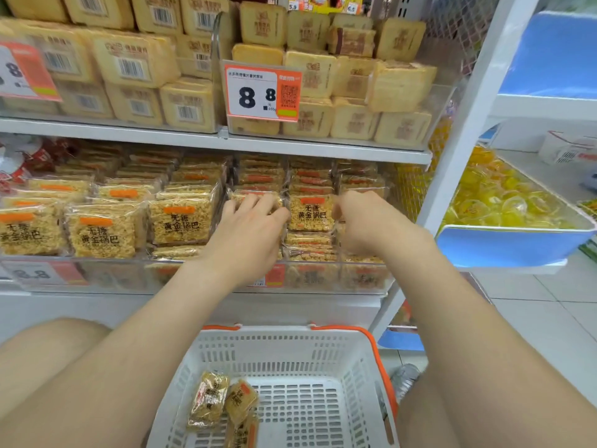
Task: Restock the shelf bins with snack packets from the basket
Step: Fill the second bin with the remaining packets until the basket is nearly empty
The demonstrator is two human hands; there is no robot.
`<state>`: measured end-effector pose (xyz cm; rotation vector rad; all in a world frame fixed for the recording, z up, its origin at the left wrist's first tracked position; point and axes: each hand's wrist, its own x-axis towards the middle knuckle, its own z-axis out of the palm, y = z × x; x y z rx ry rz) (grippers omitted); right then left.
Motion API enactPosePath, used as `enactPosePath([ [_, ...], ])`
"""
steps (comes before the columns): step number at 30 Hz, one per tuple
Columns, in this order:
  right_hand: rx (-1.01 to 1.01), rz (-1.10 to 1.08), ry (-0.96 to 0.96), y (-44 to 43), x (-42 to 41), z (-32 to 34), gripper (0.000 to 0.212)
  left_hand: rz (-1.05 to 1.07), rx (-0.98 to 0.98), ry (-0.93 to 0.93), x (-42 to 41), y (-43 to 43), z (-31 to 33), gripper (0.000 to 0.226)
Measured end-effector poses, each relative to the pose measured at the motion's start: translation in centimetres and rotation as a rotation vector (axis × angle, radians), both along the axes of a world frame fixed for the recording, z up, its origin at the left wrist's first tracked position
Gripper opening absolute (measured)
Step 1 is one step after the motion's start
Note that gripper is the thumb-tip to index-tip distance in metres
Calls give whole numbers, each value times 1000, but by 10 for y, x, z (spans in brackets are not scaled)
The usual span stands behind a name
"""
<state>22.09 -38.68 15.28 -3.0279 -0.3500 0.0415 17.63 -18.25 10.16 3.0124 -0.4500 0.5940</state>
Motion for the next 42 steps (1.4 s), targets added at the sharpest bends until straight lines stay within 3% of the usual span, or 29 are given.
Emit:
enactPosePath([
  [4, -86, -60, 120, -31, 4, 0, 54, -144, -36, 33, 1, -18, -3, 42],
  [8, -79, -20, 89, -47, 15, -5, 60, -214, -43, 95, 7, -36, -8, 46],
  [11, -58, 13, -25, -55, 26, -5, 39, -192, -50, 141, 13, -43, -12, 49],
  [17, -116, -42, -414, -50, 44, -14, 37, -152, -66, 166, 16, -47, -15, 50],
  [20, -12, -29, -420, -44, 48, -18, 24, -152, -84, 170, 14, -45, -14, 49],
  [23, -7, -40, -271, -40, 46, -20, 53, -161, -75, 167, 12, -43, -14, 47],
  [26, -88, -115, -281, -40, 45, -22, 74, -162, -73, 176, 10, -43, -13, 46],
  [30, -102, -195, -384, -36, 47, -32, 67, -161, -88, 210, 6, -41, -12, 46],
  [33, 22, -160, -329, -31, 46, -40, 57, -175, -108, 198, 2, -37, -14, 43],
  [37, -10, -142, -423, -31, 36, -39, 43, -200, -164, 108, -6, -31, -17, 21],
  [39, 38, -84, -485, -23, 20, -36, 37, -207, -155, 14, -12, -28, -18, 8],
  [42, 125, 51, -468, 0, -17, -31, 16, -231, -174, -22, -26, -23, -17, 13],
])
